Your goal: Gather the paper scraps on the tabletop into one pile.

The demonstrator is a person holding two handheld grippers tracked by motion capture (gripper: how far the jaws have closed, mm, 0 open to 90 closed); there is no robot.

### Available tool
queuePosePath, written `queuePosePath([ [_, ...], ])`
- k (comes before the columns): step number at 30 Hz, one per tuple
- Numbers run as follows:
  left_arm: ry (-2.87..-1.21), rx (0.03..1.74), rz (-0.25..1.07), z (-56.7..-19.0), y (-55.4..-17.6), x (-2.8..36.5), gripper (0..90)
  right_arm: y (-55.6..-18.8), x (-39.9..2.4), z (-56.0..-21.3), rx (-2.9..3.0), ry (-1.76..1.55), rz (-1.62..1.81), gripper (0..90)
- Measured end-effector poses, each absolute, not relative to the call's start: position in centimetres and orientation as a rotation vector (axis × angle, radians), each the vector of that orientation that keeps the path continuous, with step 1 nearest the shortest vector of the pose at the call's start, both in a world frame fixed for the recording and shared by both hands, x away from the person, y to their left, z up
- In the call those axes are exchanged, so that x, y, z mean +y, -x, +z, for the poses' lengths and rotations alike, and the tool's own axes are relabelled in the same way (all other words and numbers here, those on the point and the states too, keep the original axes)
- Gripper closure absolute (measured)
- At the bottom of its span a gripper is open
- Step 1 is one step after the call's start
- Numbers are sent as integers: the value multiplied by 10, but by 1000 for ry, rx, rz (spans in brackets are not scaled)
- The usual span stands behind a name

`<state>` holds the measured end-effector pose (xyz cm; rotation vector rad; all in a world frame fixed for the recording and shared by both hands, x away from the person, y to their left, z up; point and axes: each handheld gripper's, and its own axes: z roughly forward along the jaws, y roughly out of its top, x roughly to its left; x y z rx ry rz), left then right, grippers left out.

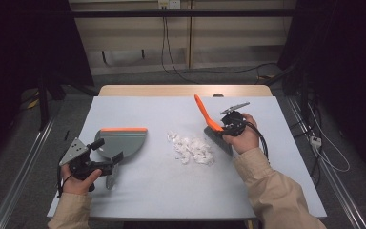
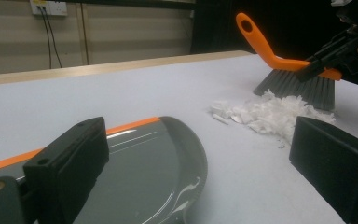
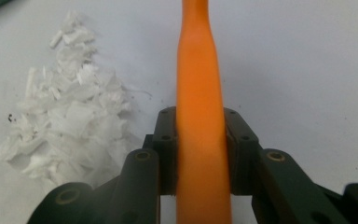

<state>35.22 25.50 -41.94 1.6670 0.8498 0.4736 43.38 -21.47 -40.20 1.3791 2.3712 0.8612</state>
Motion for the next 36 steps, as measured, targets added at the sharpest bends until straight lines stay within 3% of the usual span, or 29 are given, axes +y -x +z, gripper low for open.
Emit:
queuePosePath([
  [4, -1676, 845, 475, -419, -352, 254, 43, -432, -212, -399, 2398, -1361, 789, 716],
  [15, -1662, 854, 473, -419, -353, 255, 44, -457, -203, -402, 2359, -1268, 1088, 717],
  [36, -1660, 865, 484, -419, -352, 257, 44, -482, -130, -374, 2389, -1069, 1195, 716],
])
